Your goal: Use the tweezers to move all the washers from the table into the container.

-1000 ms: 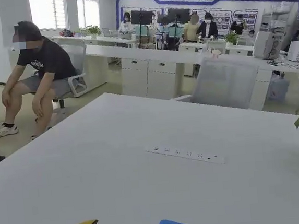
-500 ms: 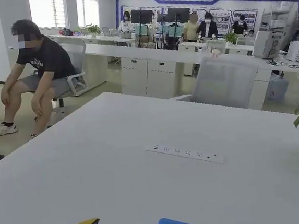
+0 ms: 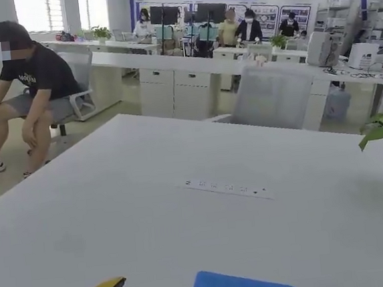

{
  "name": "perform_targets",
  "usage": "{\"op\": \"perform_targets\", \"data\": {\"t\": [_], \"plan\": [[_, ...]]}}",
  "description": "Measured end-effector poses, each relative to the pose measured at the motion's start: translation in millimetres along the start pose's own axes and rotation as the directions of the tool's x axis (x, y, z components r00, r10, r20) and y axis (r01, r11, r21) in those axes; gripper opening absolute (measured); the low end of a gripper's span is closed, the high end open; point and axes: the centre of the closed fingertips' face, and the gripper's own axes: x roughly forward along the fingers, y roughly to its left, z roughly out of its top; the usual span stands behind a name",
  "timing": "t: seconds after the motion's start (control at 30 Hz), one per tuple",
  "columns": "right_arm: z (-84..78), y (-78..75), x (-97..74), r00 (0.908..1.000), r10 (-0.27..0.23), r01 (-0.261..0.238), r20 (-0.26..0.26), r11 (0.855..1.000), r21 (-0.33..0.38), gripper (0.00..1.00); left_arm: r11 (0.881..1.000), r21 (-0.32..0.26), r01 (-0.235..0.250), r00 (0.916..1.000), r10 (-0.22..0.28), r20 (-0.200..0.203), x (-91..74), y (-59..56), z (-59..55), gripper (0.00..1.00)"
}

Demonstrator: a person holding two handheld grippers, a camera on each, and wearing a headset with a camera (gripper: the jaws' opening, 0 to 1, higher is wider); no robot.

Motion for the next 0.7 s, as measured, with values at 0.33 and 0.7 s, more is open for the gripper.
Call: {"op": "perform_targets", "data": {"t": [0.33,0.7], "plan": [[0.7,-5.0,-1.2,0.9996,-0.028,0.028,0.009,0.999,-0.018,0.63,1.000,0.006,0.024,0.9992,-0.023,-0.034,2.9,-4.0,-6.0,0.80],[-5.5,-2.7,1.0,0.9996,-0.016,0.016,-0.022,0.999,-0.037,0.60,0.999,0.012,0.033,0.9980,-0.033,-0.054,5.5,-5.3,-9.4,0.80]]}}
